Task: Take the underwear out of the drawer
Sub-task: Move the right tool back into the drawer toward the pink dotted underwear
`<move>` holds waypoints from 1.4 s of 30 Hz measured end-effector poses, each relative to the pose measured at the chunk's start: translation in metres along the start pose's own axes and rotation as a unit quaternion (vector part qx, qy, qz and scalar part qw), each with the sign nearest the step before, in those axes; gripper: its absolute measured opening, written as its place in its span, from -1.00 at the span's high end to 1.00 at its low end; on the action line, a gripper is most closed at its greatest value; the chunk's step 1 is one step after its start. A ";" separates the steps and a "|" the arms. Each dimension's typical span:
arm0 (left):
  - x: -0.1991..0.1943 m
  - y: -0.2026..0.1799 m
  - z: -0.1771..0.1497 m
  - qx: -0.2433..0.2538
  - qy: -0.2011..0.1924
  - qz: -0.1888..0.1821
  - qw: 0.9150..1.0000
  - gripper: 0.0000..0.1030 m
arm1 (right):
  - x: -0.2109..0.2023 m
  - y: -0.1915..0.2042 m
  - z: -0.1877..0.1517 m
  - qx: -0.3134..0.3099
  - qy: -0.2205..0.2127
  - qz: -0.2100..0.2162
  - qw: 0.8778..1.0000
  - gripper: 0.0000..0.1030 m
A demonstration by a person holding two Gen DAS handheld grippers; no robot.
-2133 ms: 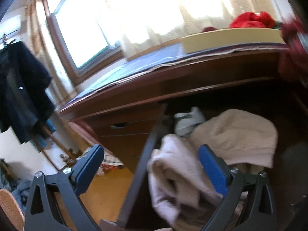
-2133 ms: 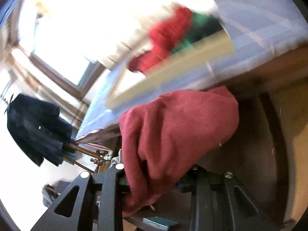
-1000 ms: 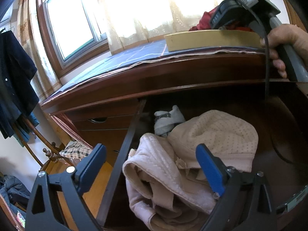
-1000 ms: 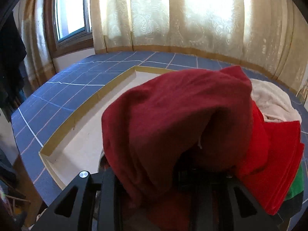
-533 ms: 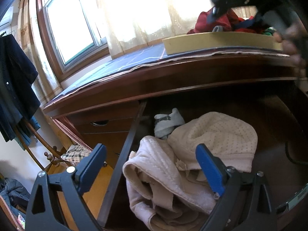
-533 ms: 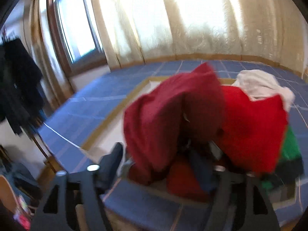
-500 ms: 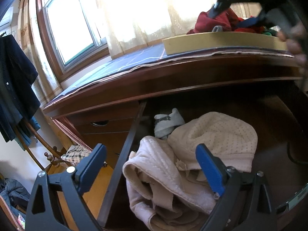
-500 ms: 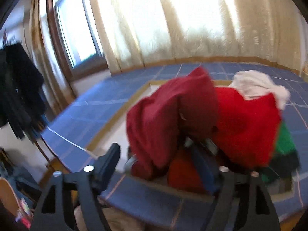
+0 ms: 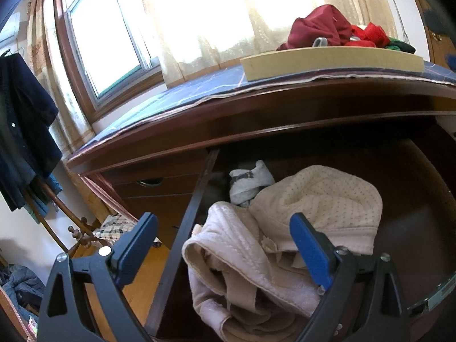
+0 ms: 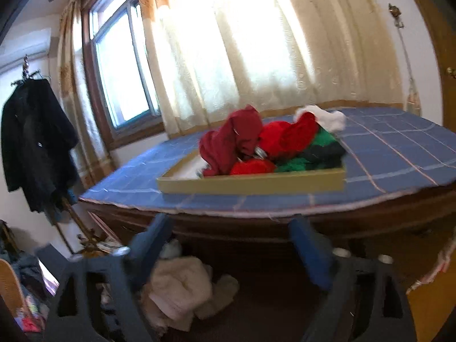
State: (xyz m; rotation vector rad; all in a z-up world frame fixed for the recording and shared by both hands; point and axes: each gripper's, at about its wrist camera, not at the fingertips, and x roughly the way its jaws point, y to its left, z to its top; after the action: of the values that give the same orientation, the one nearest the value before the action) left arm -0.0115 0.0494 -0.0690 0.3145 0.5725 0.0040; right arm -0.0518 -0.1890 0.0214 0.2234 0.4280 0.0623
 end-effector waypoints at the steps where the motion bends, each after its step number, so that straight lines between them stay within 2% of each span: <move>1: 0.001 0.000 0.000 -0.001 0.002 -0.001 1.000 -0.85 | 0.001 -0.002 -0.004 0.001 0.012 -0.008 1.000 -0.99; 4: 0.001 0.000 0.000 -0.001 0.003 0.000 1.000 -0.85 | 0.022 -0.011 -0.018 0.023 0.085 0.006 0.996 -0.99; 7: 0.001 0.000 0.000 -0.001 0.004 -0.001 1.000 -0.85 | 0.034 -0.021 -0.032 0.051 0.122 0.002 0.991 -0.99; 10: 0.002 0.001 0.000 0.000 0.001 -0.003 1.000 -0.85 | 0.038 -0.027 -0.039 0.078 0.136 0.011 0.988 -0.99; 13: 0.000 0.001 -0.001 -0.002 -0.003 -0.004 1.000 -0.85 | 0.039 -0.023 -0.040 0.085 0.139 0.002 0.987 -0.99; 16: 0.000 0.004 -0.002 -0.011 -0.005 -0.008 1.000 -0.85 | 0.047 -0.016 -0.039 0.082 0.168 0.018 0.982 -0.99; 17: 0.000 0.004 -0.002 -0.014 -0.004 -0.009 1.000 -0.85 | 0.051 -0.012 -0.040 0.084 0.192 0.025 0.978 -0.99; 19: 0.001 0.005 -0.002 -0.019 -0.001 -0.011 1.000 -0.85 | 0.062 -0.007 -0.042 0.114 0.245 0.083 0.959 -0.99; 22: 0.001 0.005 -0.002 -0.021 0.000 -0.009 1.000 -0.85 | 0.077 0.000 -0.042 0.150 0.275 0.127 0.941 -0.99; 26: 0.001 0.004 -0.002 -0.017 -0.001 -0.007 1.000 -0.85 | 0.111 0.012 -0.041 0.134 0.304 0.133 0.934 -0.99; 28: 0.001 0.004 -0.002 -0.018 -0.002 -0.007 1.000 -0.85 | 0.132 0.013 -0.046 0.148 0.335 0.130 0.921 -0.99; 29: 0.001 0.004 -0.002 -0.019 -0.003 -0.006 1.000 -0.85 | 0.142 0.013 -0.050 0.157 0.349 0.125 0.916 -0.99; 33: 0.001 0.004 -0.002 -0.020 -0.003 -0.007 1.000 -0.85 | 0.167 0.011 -0.063 0.164 0.378 0.096 0.906 -0.99; 39: -0.001 0.005 -0.002 -0.021 -0.006 -0.006 1.000 -0.85 | 0.204 0.028 -0.085 0.191 0.435 0.146 0.868 -0.99; 42: -0.002 0.005 -0.001 -0.020 -0.007 -0.006 1.000 -0.85 | 0.215 0.039 -0.088 0.175 0.450 0.142 0.864 -0.98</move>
State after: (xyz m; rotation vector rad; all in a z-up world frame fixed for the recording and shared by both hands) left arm -0.0133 0.0544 -0.0677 0.2715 0.5602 0.0029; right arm 0.1057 -0.1102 -0.1346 0.6225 1.3466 0.3926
